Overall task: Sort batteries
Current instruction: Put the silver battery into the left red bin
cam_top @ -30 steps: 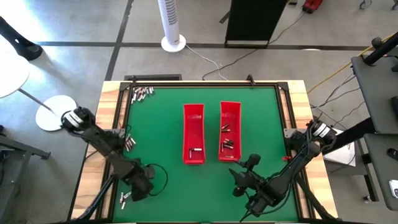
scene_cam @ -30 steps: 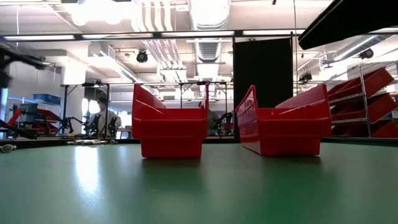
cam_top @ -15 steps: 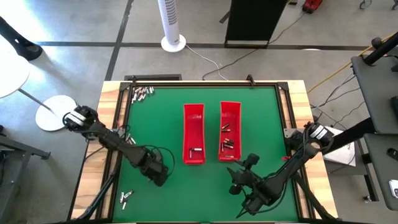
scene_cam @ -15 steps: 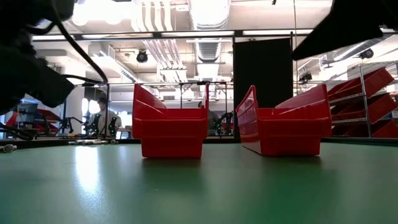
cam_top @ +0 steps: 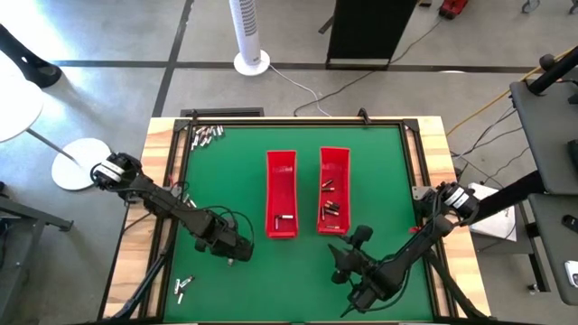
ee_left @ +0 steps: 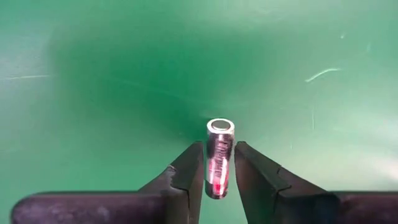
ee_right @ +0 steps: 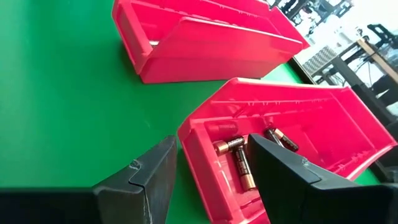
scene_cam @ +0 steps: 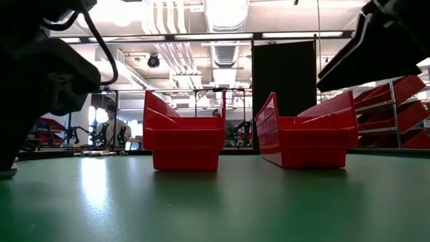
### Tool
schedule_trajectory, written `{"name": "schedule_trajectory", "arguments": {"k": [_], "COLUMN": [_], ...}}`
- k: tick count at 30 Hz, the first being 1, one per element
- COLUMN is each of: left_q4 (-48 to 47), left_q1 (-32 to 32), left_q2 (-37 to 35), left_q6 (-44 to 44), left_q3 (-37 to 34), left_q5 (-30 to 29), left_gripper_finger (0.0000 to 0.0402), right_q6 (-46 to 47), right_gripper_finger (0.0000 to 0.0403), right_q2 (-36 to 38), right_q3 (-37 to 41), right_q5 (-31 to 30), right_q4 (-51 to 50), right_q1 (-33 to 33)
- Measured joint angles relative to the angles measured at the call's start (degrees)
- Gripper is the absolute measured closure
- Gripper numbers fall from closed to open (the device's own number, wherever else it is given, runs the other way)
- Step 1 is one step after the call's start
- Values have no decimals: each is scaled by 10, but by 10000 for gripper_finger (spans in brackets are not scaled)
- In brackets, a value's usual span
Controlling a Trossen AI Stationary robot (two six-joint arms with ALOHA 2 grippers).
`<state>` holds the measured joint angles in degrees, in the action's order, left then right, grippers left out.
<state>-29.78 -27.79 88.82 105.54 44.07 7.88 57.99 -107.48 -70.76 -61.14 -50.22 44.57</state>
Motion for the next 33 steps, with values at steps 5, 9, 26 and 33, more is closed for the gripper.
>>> {"name": "schedule_trajectory", "arguments": {"k": [5, 9, 26, 33], "left_q4": [5, 7, -260, -198], "left_q1": [0, -9, -123, -102], "left_q2": [-1, -12, 2, 87], "left_q6": [-10, -54, -531, -642], "left_q3": [0, 21, 161, 162], "left_q5": [3, 6, -105, -115], "left_gripper_finger": [309, 294, 274, 274], "right_q6": [-26, -31, -26, -117], "right_gripper_finger": [211, 211, 211, 211], "right_q2": [0, 0, 0, -2], "right_q3": [0, 0, 13, 22], "right_q5": [-3, -4, -1, 19], "right_q4": [0, 0, 3, 72], "right_q1": [-8, -16, -29, -30]}}
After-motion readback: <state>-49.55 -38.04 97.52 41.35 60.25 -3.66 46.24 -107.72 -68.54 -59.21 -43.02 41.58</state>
